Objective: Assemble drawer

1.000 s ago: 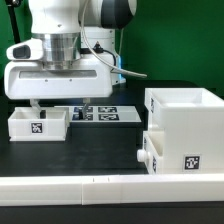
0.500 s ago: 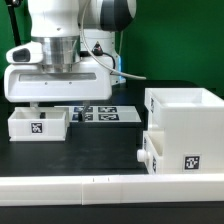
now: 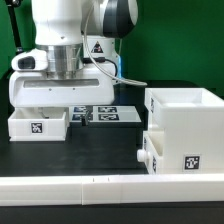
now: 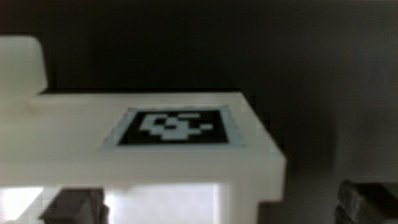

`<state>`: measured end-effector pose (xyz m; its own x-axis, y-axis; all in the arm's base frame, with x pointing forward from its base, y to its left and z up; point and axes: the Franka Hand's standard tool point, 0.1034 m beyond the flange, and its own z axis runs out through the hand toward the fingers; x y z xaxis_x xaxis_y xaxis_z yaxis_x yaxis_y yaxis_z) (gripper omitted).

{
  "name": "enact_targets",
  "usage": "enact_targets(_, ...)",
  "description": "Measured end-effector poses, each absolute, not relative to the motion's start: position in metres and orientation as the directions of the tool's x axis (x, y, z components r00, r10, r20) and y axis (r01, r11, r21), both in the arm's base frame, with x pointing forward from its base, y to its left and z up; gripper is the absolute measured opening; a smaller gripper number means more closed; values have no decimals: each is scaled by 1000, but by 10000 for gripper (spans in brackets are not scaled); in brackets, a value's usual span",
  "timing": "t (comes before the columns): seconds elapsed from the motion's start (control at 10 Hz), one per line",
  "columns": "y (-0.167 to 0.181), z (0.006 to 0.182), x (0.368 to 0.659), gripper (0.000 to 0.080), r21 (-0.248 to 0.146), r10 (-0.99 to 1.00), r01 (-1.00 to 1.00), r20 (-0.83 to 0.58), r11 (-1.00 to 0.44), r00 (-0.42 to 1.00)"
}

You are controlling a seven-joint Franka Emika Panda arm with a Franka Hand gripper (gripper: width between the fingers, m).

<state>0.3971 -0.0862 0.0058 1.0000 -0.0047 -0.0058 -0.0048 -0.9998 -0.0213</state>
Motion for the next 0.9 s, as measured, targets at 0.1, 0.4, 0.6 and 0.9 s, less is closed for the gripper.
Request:
enact_targets(0.1, -87, 6, 397, 524, -21, -1, -1, -6, -1000, 1000)
enact_targets(0.4, -86, 6, 397, 250, -21, 1, 1, -5, -1000, 1000)
enact_targets(0.6, -86, 6, 397, 41, -21, 2, 2, -5, -1000, 1000)
enact_targets(0.9, -86, 6, 397, 41, -21, 3, 3, -5, -1000, 1000)
